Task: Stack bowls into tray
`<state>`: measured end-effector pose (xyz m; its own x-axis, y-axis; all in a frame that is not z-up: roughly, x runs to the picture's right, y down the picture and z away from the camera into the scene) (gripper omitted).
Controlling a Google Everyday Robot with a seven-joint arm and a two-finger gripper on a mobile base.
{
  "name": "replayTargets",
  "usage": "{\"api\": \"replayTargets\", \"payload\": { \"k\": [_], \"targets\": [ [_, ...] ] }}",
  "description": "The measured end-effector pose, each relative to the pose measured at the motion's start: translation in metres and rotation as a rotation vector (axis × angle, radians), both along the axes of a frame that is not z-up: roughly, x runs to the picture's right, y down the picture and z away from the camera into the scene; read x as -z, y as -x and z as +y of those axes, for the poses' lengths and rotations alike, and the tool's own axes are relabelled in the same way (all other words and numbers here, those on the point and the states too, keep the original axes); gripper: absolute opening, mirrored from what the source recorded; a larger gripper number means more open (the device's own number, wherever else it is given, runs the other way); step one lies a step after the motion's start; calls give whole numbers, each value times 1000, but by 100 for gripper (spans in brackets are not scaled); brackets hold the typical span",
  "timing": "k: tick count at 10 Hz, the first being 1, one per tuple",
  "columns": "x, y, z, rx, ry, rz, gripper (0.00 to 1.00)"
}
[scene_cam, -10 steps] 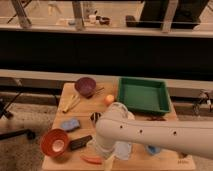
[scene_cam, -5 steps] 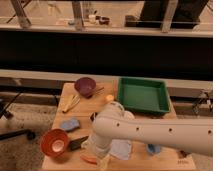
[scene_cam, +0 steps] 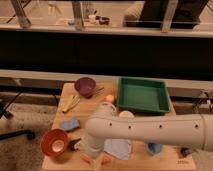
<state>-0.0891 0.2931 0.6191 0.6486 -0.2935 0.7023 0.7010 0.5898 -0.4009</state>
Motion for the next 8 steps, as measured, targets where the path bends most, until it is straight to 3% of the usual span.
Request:
{"api": "replayTargets", "payload": {
  "k": [8],
  "targets": [
    [-6, 54, 23, 63, 11, -82, 80]
  ]
}}
